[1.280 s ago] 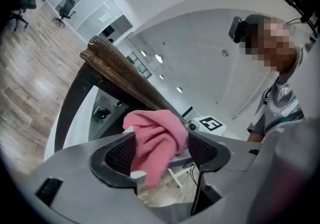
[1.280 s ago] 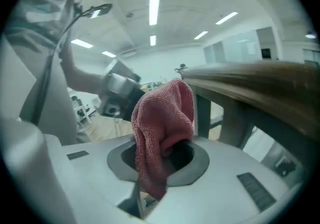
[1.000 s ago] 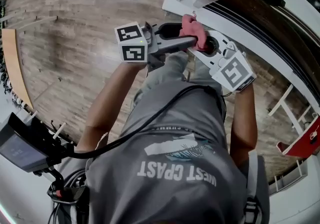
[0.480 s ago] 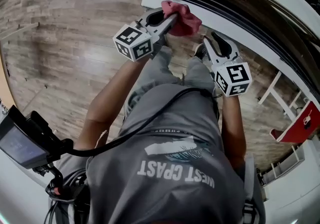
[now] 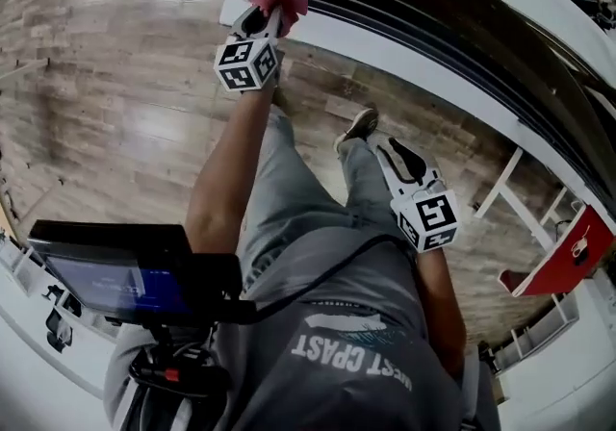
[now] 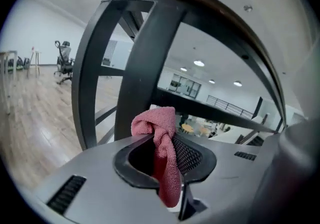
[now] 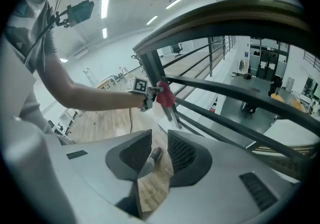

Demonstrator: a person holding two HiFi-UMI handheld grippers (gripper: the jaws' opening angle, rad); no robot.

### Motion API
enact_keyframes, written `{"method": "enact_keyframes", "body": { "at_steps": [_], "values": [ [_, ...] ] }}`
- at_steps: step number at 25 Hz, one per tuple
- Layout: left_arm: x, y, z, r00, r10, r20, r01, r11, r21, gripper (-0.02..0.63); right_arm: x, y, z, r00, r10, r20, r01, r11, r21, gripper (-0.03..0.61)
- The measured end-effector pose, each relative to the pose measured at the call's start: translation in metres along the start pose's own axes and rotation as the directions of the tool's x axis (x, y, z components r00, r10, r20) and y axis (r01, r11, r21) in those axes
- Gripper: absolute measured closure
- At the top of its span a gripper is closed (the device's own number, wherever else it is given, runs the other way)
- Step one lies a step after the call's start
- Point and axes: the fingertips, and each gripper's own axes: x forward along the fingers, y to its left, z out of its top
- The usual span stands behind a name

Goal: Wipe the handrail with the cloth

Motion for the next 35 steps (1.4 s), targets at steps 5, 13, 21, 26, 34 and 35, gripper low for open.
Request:
{"method": "enact_keyframes", "body": {
  "at_steps": [5, 13, 21, 26, 34, 35],
  "values": [
    [0.044, -0.017, -0.020, 0.994, 0.098, 0.043, -0.105, 0.972, 0.212, 0.535, -0.027, -0.052, -0.056, 0.996, 0.013, 0.092, -0.016, 0.999, 0.028, 0.502],
    [0.095, -0.014, -0.051, 0.983, 0.179, -0.035, -0.138, 0.856, 0.497, 0.535, -0.016, -0.066, -0.070, 0.982, 0.062, 0.181, -0.069, 0.997, 0.035, 0.502],
    [0.123, -0.040, -0.069, 0.981, 0.177, -0.083, -0.108, 0.845, 0.525, 0.538, -0.025, -0.083, -0.077, 0.985, 0.038, 0.171, -0.052, 0.996, 0.078, 0.502],
    [0.132, -0.093, -0.085, 0.993, 0.078, -0.086, -0.023, 0.854, 0.520, 0.538, -0.029, -0.092, -0.073, 0.985, -0.007, 0.174, -0.010, 0.995, 0.098, 0.502],
    [0.156, -0.189, -0.109, 0.993, 0.001, -0.117, 0.062, 0.842, 0.536, 0.538, -0.079, -0.143, -0.082, 0.976, -0.059, 0.209, 0.038, 0.994, 0.103, 0.502],
    [0.157, -0.201, -0.113, 0.993, 0.001, -0.116, 0.062, 0.840, 0.539, 0.538, -0.085, -0.152, -0.089, 0.976, -0.057, 0.210, 0.036, 0.994, 0.103, 0.502]
  ]
}}
